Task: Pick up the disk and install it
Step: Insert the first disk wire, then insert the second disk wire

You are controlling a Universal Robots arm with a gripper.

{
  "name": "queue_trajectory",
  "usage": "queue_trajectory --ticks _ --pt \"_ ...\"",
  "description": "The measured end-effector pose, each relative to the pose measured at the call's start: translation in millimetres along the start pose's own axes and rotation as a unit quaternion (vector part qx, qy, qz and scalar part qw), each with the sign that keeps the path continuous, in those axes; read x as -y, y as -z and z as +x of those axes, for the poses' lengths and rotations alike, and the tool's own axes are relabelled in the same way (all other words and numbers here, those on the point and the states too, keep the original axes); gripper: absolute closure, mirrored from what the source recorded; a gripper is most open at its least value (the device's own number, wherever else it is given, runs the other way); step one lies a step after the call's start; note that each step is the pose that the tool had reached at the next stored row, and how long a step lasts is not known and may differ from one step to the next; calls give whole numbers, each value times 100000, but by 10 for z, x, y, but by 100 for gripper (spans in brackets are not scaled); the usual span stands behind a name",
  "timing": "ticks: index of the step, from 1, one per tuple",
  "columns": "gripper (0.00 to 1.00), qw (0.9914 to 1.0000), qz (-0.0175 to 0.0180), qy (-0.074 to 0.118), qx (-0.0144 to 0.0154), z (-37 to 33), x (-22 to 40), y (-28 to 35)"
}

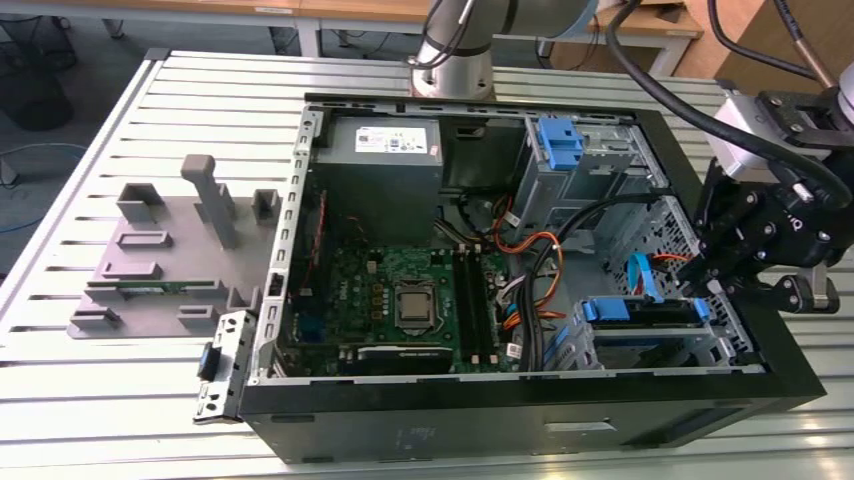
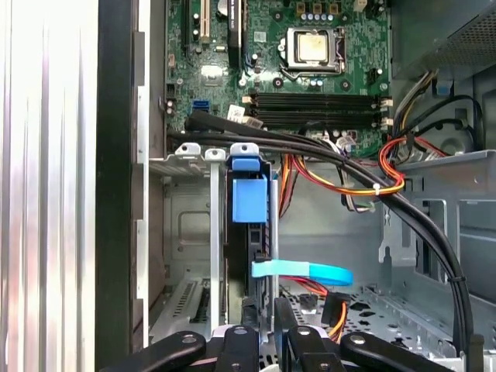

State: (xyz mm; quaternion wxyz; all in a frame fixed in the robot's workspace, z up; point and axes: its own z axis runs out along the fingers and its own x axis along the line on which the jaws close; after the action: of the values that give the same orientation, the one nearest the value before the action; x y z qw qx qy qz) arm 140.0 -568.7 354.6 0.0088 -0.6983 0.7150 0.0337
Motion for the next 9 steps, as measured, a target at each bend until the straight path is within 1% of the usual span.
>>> queue_trajectory --ticks 2,4,9 --pt "77 100000 0 -7 12 0 0 0" --pt "77 100000 -1 1 117 1 0 0" --pt "77 100000 -1 0 111 1 -1 7"
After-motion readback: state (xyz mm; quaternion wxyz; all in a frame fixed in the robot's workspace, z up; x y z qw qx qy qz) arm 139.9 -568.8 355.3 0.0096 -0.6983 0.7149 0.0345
